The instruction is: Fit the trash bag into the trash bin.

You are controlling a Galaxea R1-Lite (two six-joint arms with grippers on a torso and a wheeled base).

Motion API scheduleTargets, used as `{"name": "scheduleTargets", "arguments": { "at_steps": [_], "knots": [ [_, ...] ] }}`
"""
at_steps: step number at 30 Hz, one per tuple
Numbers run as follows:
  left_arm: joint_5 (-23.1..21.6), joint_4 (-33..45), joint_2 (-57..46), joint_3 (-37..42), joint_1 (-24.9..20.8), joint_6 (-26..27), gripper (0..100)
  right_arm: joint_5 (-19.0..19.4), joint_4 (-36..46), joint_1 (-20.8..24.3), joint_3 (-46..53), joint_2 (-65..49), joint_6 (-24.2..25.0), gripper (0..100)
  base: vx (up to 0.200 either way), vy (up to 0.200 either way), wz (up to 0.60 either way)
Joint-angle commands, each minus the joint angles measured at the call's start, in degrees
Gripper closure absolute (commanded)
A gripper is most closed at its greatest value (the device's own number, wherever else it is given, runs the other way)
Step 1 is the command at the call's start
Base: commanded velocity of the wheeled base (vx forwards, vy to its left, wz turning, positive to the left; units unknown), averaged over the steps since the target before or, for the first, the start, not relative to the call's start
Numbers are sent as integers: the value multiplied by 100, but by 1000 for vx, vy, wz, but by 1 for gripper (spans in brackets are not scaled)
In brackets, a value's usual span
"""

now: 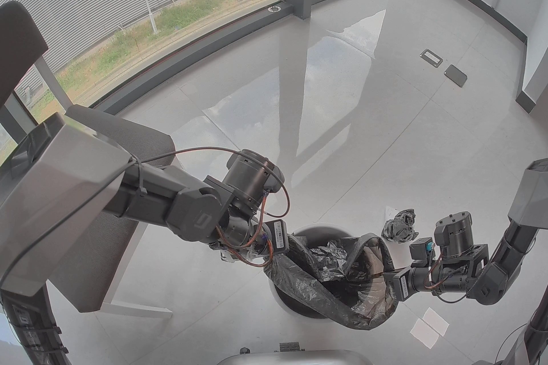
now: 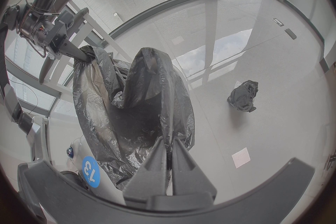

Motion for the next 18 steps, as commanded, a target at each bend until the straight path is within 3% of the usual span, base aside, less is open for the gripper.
{"name": "scheduleTargets", "arguments": {
  "at_steps": [1, 7, 8, 14, 18],
  "knots": [
    [93, -6, 59, 187, 20, 76, 100, -2, -16, -27, -216, 259, 4, 100, 0, 0, 0],
    [120, 21, -188, 319, 38, 94, 100, -2, 2, -177, -454, 514, -31, 100, 0, 0, 0],
    [137, 30, -231, 319, 29, 94, 100, -2, -7, -203, -419, 522, -23, 0, 0, 0, 0],
    [181, 56, -486, 460, -41, 94, 100, -2, -16, -397, -331, 496, -49, 0, 0, 0, 0],
    [199, 30, -618, 759, -85, 103, 100, -2, -25, -660, -383, 478, -374, 0, 0, 0, 0]
  ]
}}
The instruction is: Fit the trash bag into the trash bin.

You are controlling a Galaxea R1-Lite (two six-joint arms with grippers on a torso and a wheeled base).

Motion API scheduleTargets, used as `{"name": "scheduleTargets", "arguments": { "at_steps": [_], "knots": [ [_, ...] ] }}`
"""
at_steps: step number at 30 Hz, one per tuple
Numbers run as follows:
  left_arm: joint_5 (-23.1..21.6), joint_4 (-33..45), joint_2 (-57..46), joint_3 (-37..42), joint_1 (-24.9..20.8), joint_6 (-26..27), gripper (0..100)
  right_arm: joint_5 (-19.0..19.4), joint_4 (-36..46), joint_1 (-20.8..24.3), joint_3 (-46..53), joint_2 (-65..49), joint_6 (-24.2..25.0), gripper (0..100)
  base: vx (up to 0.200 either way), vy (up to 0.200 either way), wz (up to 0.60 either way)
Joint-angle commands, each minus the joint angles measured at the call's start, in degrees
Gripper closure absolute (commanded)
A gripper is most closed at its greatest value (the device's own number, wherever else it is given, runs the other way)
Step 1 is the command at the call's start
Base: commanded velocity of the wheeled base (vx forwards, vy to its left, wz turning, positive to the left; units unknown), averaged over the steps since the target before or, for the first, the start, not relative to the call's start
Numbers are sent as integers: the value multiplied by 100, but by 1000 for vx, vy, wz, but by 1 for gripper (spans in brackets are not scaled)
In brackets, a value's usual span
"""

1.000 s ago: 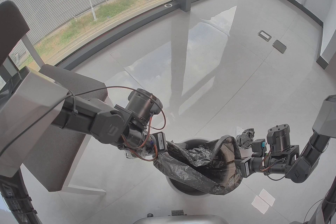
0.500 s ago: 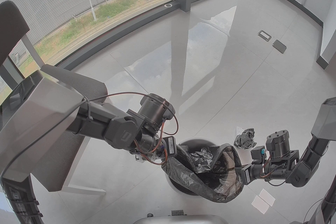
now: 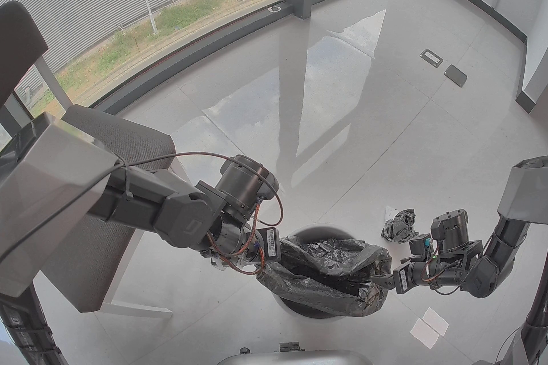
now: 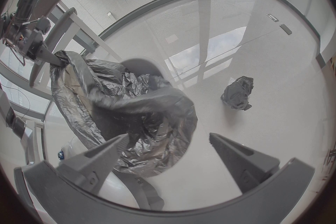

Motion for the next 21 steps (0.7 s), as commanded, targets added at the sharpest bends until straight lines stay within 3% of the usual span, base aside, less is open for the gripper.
{"name": "scheduleTargets", "arguments": {
  "at_steps": [1, 16, 17, 21],
  "knots": [
    [46, -14, -251, 302, -49, -1, 100, 1, -23, -258, -57, -6, -243, 0, 0, 0, 0],
    [353, -76, -286, 495, -14, 280, 100, 1, 4, 314, -523, -85, -331, 0, 0, 0, 0],
    [353, -76, -295, 495, -5, 280, 0, 1, -5, 314, -532, -85, -331, 0, 0, 0, 0],
    [362, -67, -286, 495, 57, 289, 0, 1, 4, 437, -690, -32, -340, 0, 0, 0, 0]
  ]
}}
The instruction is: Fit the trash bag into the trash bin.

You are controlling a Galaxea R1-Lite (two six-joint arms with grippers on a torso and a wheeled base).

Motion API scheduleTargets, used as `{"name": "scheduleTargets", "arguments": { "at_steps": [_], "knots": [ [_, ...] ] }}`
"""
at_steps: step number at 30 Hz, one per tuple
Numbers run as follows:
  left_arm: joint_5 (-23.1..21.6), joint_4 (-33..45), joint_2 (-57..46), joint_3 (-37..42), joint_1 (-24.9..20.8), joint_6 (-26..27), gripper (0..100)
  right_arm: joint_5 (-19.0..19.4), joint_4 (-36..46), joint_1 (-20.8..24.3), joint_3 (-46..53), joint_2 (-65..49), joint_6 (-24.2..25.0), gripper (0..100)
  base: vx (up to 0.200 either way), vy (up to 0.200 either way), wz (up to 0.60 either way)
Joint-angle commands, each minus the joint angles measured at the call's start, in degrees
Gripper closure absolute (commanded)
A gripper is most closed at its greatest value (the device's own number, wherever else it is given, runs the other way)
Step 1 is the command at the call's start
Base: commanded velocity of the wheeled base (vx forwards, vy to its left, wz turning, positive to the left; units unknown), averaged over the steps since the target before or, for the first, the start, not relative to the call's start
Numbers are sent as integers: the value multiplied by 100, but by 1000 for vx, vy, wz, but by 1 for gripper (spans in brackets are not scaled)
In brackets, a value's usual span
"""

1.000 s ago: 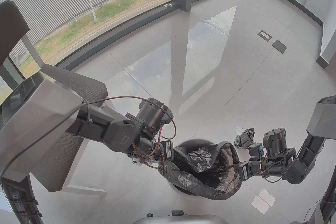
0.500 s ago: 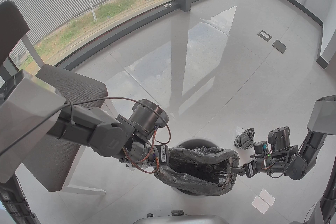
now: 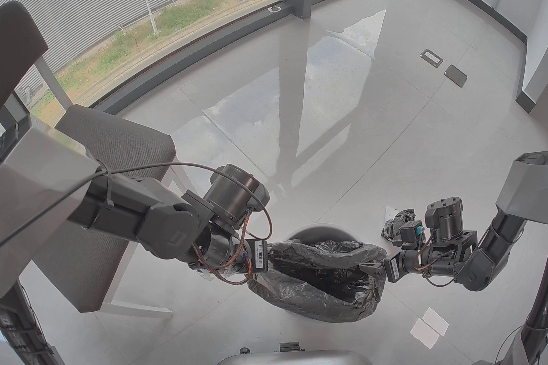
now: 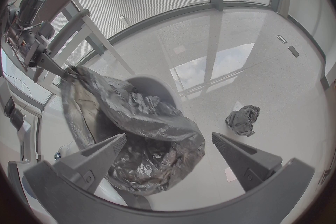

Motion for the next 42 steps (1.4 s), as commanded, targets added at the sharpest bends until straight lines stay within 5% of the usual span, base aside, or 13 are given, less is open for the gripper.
{"name": "scheduleTargets", "arguments": {
  "at_steps": [1, 28, 40, 41, 42],
  "knots": [
    [10, 6, -14, 0, 63, 1, 0, 1, -2, 111, -146, 40, -11, 0, 0, 0, 0],
    [133, 6, -796, -35, 239, 19, 0, 1, -46, 1209, -796, 945, -995, 0, 0, 0, 0],
    [133, -3, -972, -52, 186, 19, 0, 1, -99, 1165, -1412, 1604, -1109, 0, 0, 0, 0],
    [133, 6, -1007, -44, 186, 19, 0, 1, -99, 1165, -1447, 1604, -1100, 100, 0, 0, 0],
    [133, 6, -1025, -35, 186, 19, 0, 1, -99, 1165, -1464, 1604, -1092, 100, 0, 0, 0]
  ]
}}
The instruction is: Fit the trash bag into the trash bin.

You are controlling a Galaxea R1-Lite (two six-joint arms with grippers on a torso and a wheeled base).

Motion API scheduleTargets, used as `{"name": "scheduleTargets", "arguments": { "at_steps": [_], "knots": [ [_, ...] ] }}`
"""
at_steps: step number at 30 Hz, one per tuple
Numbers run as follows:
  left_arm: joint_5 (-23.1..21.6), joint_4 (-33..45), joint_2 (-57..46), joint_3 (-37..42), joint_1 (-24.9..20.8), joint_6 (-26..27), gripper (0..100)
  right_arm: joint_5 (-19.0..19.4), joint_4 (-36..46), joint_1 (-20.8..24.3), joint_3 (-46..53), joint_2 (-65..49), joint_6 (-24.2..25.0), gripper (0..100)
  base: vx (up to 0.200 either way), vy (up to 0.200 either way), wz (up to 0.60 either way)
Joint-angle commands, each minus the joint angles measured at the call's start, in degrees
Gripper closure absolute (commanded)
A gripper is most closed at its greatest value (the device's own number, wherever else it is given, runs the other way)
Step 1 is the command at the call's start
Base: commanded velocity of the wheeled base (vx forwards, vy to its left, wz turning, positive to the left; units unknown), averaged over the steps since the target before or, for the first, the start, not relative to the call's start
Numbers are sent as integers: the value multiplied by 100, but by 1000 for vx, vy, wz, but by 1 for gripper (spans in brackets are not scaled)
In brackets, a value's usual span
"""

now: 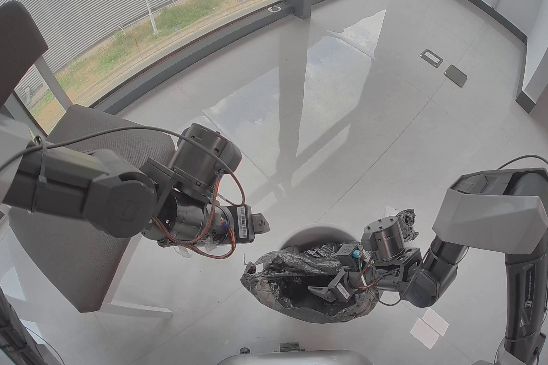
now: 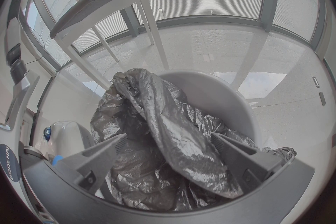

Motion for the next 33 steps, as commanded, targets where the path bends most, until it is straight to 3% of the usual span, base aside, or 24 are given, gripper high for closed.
{"name": "scheduleTargets", "arguments": {
  "at_steps": [1, 11, 16, 33],
  "knots": [
    [-1, 6, -174, 34, 7, -3, 0, 1, 0, -15, -184, 165, 27, 100, 0, 0, 0],
    [-1, 6, -200, 60, 7, -12, 0, -8, -97, -121, -465, 113, 203, 100, 0, 0, 0],
    [-1, 15, -288, 122, -1, -38, 0, -34, -185, -200, -878, -63, 528, 100, 0, 0, 0],
    [34, 15, -666, 561, 34, -56, 0, -34, -194, -481, -1810, -37, 511, 100, 0, 0, 0]
  ]
}}
